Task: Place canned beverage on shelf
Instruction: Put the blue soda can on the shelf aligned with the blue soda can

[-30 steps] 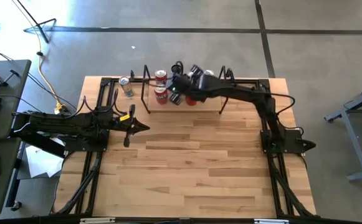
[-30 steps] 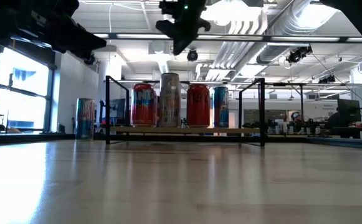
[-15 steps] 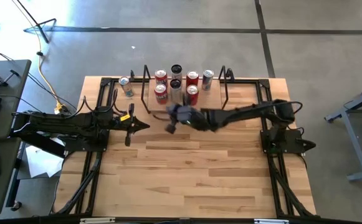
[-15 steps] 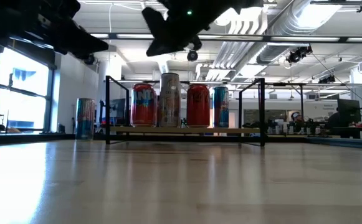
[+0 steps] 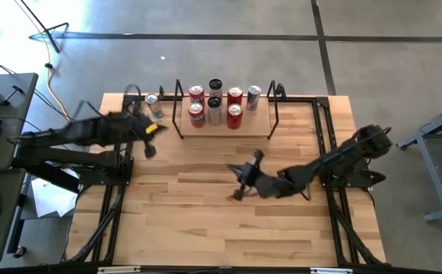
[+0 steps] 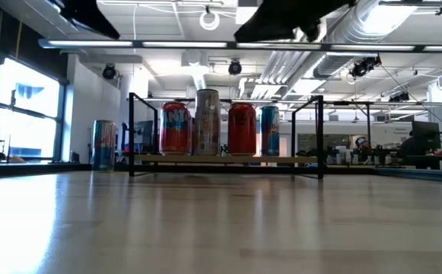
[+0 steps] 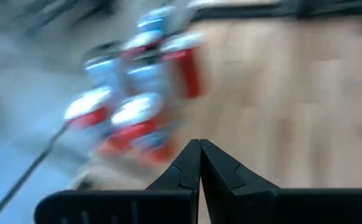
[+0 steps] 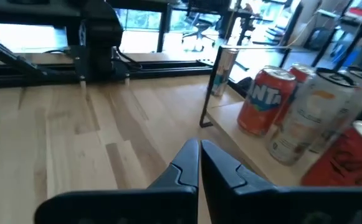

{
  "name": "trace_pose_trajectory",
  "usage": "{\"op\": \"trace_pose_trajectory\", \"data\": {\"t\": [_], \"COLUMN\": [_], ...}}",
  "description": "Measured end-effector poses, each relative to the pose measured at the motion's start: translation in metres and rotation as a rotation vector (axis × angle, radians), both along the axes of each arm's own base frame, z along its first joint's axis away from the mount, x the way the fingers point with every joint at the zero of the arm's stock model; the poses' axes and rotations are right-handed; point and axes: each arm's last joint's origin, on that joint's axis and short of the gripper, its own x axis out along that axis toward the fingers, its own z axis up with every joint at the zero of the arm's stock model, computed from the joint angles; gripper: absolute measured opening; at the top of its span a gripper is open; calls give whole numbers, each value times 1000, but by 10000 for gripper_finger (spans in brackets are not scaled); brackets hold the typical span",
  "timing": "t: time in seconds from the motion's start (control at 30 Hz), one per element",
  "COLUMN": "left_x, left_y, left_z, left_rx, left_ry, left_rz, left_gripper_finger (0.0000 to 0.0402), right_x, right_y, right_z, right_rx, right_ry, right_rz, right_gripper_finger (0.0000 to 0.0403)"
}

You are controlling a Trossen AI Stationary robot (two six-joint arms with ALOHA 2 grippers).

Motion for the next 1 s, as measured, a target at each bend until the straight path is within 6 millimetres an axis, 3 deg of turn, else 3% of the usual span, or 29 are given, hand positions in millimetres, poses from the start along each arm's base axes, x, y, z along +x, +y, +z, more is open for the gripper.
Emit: {"op": "trace_pose_trajectory", "data": {"t": [0.13,0.23,0.37,0.53,0.77,1.0], "left_x": [-2,7,26,43,40,28], "left_y": [15,29,61,114,180,212], "left_z": [37,61,70,52,12,-6], "left_rx": [1,-32,-120,-286,-432,-535], "left_ry": [163,242,412,621,777,765], "left_rz": [274,328,352,447,589,673], "left_gripper_finger": [0,0,0,0,5,71], "right_x": [-13,-18,-22,-26,-27,-29], "right_y": [20,31,39,46,49,48], "right_z": [-2,-4,-4,-4,-5,-8], "right_rx": [-39,-47,-49,-42,-47,-47], "right_ry": [-14,-19,-25,-30,-22,2], "right_rz": [-29,-27,-19,-3,7,1], "right_gripper_finger": [0,0,0,0,0,0]}}
